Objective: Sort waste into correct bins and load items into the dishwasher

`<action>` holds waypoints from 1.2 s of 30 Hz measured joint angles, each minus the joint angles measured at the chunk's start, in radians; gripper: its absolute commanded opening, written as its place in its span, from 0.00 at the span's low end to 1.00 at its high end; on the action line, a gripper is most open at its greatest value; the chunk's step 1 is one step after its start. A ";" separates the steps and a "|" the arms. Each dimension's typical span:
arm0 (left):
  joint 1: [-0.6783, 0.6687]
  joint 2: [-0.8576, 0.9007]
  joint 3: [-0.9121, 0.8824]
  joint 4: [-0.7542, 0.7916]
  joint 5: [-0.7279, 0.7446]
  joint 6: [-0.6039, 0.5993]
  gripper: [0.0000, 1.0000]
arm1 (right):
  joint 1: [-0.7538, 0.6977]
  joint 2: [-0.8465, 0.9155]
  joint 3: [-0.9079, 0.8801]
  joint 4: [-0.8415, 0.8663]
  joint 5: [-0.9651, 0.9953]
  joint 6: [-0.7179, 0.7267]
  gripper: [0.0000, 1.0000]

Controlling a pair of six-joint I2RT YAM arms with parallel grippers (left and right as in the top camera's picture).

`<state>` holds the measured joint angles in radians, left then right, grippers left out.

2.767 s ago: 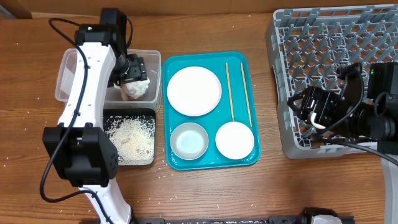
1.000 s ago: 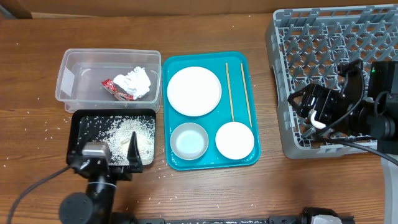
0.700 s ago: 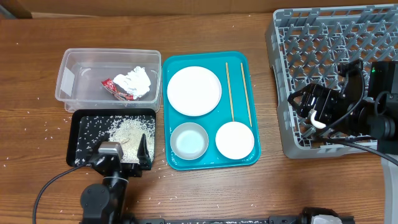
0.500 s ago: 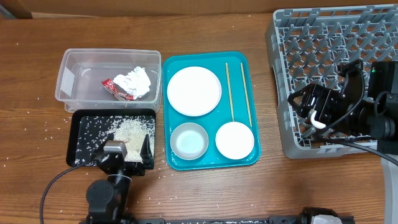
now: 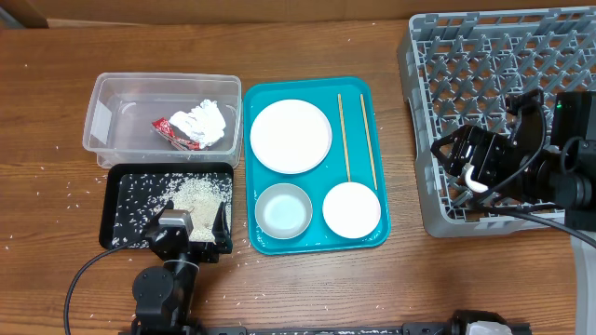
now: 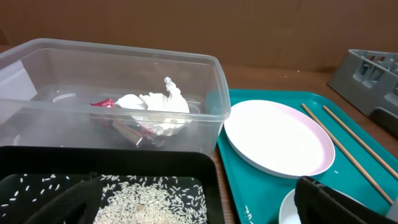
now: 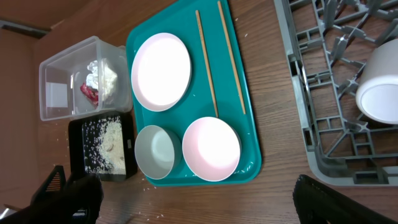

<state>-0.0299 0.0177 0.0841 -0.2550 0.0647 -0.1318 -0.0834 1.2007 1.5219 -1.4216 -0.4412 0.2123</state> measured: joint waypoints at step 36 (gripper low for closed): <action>0.000 0.000 -0.001 0.000 0.000 0.000 1.00 | 0.835 0.521 -0.098 0.364 0.372 0.079 0.61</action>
<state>-0.0299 0.0174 0.0834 -0.2546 0.0647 -0.1318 0.7517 1.7218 1.4235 -1.0573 -0.0692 0.2913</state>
